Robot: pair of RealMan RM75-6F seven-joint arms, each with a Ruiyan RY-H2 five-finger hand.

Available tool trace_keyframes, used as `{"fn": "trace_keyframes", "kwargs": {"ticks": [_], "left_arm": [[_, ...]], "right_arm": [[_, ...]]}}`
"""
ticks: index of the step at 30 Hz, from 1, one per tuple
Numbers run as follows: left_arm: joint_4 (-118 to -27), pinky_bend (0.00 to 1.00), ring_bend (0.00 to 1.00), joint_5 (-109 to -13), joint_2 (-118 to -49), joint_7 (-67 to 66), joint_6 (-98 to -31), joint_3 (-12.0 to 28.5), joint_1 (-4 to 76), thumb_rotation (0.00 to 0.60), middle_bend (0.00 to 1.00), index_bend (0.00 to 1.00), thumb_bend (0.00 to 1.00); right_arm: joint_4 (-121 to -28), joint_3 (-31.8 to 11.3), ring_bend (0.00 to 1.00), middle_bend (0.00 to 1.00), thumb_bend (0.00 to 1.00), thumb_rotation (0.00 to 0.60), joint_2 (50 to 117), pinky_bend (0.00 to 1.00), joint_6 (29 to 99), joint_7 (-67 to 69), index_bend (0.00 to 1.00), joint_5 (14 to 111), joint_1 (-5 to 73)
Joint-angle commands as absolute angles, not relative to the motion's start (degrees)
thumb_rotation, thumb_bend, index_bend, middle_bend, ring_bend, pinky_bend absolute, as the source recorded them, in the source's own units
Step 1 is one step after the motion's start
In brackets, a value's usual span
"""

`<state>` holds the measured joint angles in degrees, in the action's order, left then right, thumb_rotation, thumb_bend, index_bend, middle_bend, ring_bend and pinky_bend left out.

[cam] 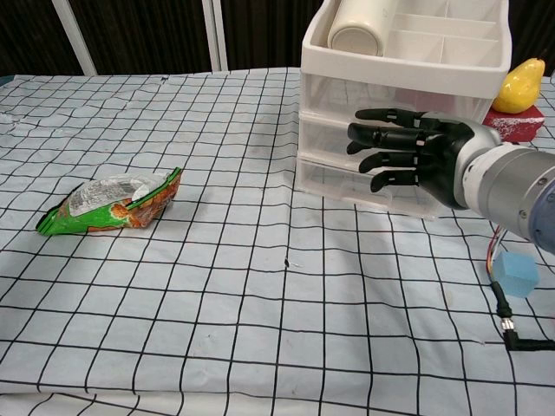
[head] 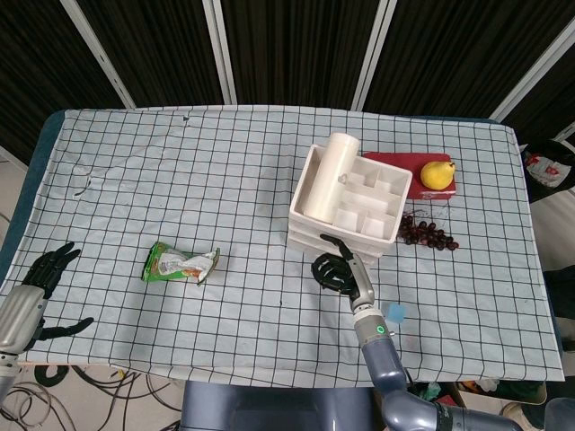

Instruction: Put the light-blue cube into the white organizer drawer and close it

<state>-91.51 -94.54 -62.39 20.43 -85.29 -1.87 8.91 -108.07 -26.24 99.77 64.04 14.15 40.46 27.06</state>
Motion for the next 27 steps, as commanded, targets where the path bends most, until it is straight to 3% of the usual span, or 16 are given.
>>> {"fn": "trace_keyframes", "kwargs": {"ticks": [1,27], "left_arm": [[-91.57,0.00,0.00,-94.54,-62.38,20.43,-85.31,-1.88,8.89,0.600,0.00,0.00,0.02],[-91.81,0.00,0.00,-94.55,-62.38,20.12,-85.45,-1.92,8.74,0.600,0.00,0.00,0.02]], "right_arm": [[-108.09,-26.22,0.59,0.56,0.34,0.600,99.70,0.64,63.99,14.22,0.09,40.54,27.01],[-107.92,-27.05,0.59,0.56,0.35,0.600,99.64,0.64,63.51,14.86,0.09,39.21,27.24]]}}
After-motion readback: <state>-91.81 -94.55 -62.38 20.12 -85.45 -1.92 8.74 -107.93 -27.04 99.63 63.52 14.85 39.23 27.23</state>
